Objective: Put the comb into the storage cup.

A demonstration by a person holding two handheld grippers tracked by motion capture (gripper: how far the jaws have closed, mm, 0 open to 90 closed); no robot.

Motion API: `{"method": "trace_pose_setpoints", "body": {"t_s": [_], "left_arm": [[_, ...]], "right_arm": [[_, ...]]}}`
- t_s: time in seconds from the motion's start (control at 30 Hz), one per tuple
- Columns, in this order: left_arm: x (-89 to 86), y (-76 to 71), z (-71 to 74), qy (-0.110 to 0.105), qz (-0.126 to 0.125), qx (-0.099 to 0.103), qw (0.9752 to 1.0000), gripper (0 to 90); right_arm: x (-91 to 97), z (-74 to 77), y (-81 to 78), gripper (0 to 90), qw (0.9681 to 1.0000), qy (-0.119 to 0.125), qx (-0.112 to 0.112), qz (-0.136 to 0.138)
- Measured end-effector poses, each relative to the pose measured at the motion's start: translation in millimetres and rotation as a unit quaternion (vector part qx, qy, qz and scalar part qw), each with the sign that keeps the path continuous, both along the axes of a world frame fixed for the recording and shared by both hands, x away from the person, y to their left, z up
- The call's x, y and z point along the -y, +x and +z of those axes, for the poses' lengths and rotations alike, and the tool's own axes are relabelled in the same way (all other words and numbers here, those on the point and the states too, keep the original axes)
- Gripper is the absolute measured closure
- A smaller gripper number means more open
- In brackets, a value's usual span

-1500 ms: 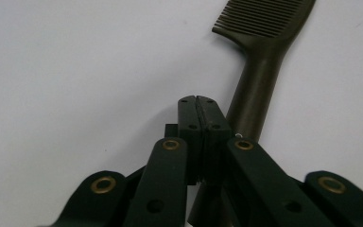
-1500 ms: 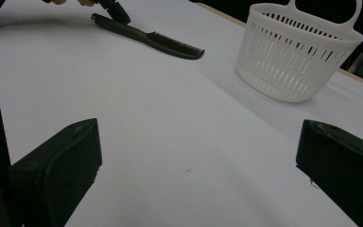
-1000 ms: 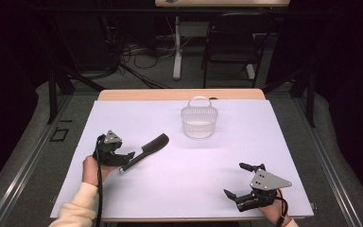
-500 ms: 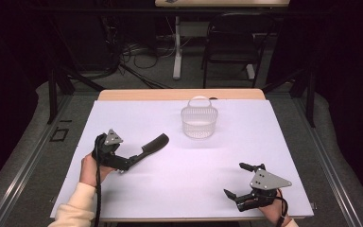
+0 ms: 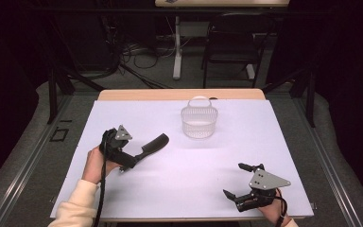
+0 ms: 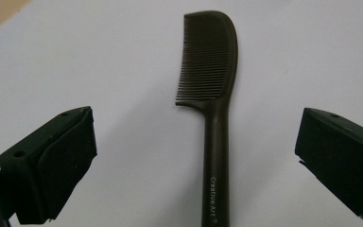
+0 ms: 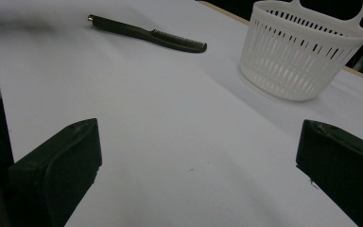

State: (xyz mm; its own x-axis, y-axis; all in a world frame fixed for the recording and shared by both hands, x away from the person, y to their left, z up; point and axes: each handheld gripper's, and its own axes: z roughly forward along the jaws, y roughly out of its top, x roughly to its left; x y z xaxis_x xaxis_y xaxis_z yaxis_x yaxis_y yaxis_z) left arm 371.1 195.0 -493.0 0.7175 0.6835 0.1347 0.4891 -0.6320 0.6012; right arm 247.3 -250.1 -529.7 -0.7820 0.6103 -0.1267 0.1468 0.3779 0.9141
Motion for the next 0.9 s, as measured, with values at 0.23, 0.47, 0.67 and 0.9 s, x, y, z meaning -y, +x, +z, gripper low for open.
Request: {"method": "trace_pose_setpoints", "body": {"t_s": [0.23,0.47,0.67,0.9], "left_arm": [[11.8,7.6,-10.2,0.030,0.000,-0.022,0.9993,0.0],[22.5,10.9,-15.5,0.037,-0.008,-0.032,0.9988,0.0],[25.3,14.1,-17.8,0.045,-0.008,-0.052,0.9976,18.4],[31.0,18.1,-23.6,0.077,-0.012,-0.087,0.9932,33.5]], "right_arm": [[0.1,0.3,-0.4,0.5,1.0000,0.001,0.000,0.003],[-0.5,0.0,-0.3,0.0,1.0000,0.002,-0.004,0.006],[-0.3,-0.1,-0.1,0.0,1.0000,0.004,-0.006,0.007],[-0.6,-0.2,-0.1,0.0,0.9999,0.004,-0.006,0.009]]}}
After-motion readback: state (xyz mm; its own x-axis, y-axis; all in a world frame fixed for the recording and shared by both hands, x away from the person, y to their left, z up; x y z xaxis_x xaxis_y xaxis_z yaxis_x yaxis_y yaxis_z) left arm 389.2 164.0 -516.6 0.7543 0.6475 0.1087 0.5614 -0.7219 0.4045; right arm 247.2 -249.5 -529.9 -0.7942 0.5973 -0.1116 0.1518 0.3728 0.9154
